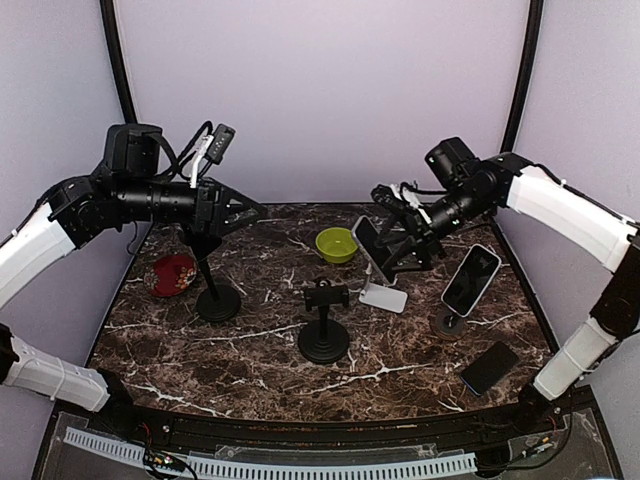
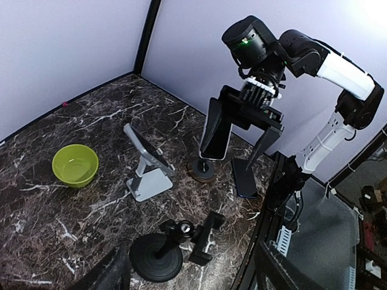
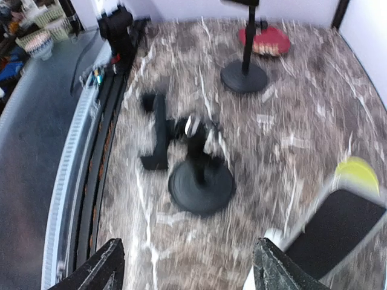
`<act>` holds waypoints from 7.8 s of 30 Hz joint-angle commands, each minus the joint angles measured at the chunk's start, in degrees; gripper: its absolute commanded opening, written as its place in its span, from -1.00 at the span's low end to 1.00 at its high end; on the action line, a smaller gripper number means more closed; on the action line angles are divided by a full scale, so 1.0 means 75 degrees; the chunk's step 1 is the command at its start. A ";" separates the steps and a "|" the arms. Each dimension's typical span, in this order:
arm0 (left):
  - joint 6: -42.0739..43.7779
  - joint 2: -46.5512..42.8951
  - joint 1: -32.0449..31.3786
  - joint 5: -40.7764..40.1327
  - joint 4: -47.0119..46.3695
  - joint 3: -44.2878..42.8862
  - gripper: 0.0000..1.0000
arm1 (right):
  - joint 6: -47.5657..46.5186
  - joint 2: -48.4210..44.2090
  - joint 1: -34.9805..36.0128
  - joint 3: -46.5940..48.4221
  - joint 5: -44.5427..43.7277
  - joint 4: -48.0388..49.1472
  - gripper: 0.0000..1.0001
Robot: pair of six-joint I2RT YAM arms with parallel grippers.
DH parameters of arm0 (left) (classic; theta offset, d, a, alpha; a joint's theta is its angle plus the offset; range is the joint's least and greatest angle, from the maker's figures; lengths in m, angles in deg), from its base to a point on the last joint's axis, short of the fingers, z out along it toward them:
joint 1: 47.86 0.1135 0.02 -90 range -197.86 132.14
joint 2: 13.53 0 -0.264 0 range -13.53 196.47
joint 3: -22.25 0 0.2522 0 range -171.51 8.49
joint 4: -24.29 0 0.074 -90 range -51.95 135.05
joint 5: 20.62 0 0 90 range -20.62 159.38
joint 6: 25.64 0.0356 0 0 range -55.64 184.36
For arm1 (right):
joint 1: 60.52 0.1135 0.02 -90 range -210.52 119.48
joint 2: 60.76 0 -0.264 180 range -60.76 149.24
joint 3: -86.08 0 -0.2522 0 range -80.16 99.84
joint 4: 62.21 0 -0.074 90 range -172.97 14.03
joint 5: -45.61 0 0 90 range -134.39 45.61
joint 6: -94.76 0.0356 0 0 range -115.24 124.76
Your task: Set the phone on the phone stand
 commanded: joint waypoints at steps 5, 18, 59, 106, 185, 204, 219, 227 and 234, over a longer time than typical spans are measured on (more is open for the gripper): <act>0.0528 0.0297 -0.1158 -0.0927 -0.1060 0.0093 0.45 | -0.1955 -0.2184 -0.0314 -0.3544 -0.2894 -0.0632 0.99; 0.1016 0.1407 -0.2052 -0.1282 -0.1172 -0.0433 0.46 | -0.3770 -0.3602 -0.0341 -0.7029 -0.6424 -0.0111 1.00; 0.1364 0.1034 -0.2138 -0.1486 -0.1323 0.0098 0.48 | -0.2521 -0.2244 0.2265 -0.6990 -0.6721 0.0923 0.49; -0.0632 0.0611 -0.4222 -0.2634 -0.1017 0.3111 0.52 | -0.1998 -0.1026 0.2577 -0.5360 -0.5054 0.2107 0.99; -0.2722 0.3956 -0.3836 -0.0186 -1.1784 0.6871 0.52 | -0.1904 0.0305 0.5565 -0.1246 -0.5679 -0.0147 -0.21; -0.2168 0.4290 -0.3439 0.1248 -1.1993 0.6225 0.40 | -0.1719 0.0578 0.5635 -0.0638 -0.5462 -0.0540 -0.21; -0.1832 0.3692 -0.3556 0.1128 -1.0887 0.6245 0.37 | -0.1166 0.0197 0.5400 -0.2228 -0.6039 0.0491 -0.23; -0.1890 0.2572 -0.3591 0.0873 -0.9704 0.6496 0.40 | -0.1335 -0.0123 0.5432 -0.1727 -0.5875 0.0398 -0.82; -0.1393 0.0305 -0.3916 -0.0251 -0.6842 0.6204 0.44 | -0.1096 -0.0284 0.5460 -0.0636 -0.5369 -0.0243 -0.98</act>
